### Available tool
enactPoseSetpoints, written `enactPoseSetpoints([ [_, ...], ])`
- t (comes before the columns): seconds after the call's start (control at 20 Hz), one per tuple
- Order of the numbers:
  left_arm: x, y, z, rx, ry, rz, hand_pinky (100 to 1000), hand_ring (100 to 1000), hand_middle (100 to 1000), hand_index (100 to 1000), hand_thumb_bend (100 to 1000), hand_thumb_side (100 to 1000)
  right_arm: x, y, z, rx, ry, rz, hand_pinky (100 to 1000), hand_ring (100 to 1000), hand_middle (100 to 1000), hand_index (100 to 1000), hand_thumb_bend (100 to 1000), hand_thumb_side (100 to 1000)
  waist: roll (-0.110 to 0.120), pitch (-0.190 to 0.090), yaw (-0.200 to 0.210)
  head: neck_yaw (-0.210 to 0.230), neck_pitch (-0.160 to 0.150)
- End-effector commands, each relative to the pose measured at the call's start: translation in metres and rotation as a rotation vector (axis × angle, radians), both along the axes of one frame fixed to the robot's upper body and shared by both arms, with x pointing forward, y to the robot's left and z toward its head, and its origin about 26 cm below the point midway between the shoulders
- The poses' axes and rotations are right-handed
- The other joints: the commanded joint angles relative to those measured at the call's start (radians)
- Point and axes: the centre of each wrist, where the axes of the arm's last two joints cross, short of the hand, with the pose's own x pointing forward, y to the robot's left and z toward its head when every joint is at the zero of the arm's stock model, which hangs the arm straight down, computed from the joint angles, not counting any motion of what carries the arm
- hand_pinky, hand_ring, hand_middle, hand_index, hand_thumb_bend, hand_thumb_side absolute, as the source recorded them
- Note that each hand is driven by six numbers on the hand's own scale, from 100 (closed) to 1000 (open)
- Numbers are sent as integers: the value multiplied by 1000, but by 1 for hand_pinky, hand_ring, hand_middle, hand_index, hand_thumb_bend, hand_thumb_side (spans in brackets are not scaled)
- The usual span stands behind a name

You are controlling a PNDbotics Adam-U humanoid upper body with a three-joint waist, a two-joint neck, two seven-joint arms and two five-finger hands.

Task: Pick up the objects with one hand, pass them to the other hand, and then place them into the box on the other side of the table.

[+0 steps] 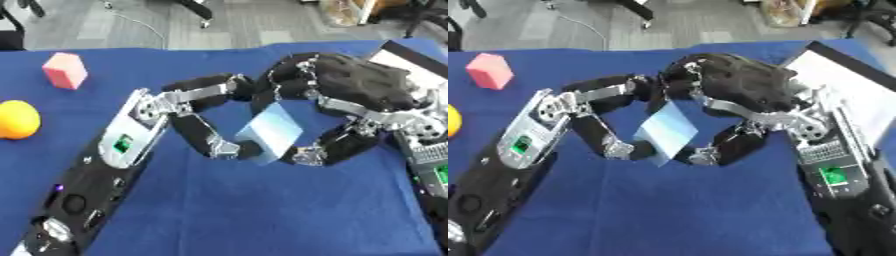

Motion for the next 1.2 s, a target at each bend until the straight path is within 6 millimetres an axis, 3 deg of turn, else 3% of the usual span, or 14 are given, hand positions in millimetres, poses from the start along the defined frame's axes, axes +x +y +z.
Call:
enactPoseSetpoints([
  [0.05,0,-2,12,-13,-38,-9,780,525,514,570,272,370,1,-6,6,9,-34,-30,791,721,601,716,337,148,-15,-22,2,1,-3],
  [0.3,0,-2,12,-11,-36,-6,780,526,517,575,276,382,1,-5,6,11,-43,-31,798,723,609,718,307,145,-16,-21,2,2,-3],
  [0.55,0,-3,11,-8,-32,0,781,530,531,597,286,402,1,-5,7,3,-30,-27,818,737,637,734,162,142,-17,-22,1,4,-3],
  [1.0,1,-2,9,2,-34,10,780,529,532,599,288,405,2,-10,13,-10,-37,-24,825,735,629,709,167,100,-16,-25,1,6,-3],
  [1.05,1,-1,9,4,-34,14,780,529,532,599,288,404,3,-11,13,-3,-39,-27,819,733,613,675,110,100,-15,-25,1,7,-3],
  [1.2,0,1,6,10,-33,19,780,529,532,599,290,404,4,-15,16,29,-45,-35,819,731,605,647,100,106,-15,-25,0,6,-3],
])
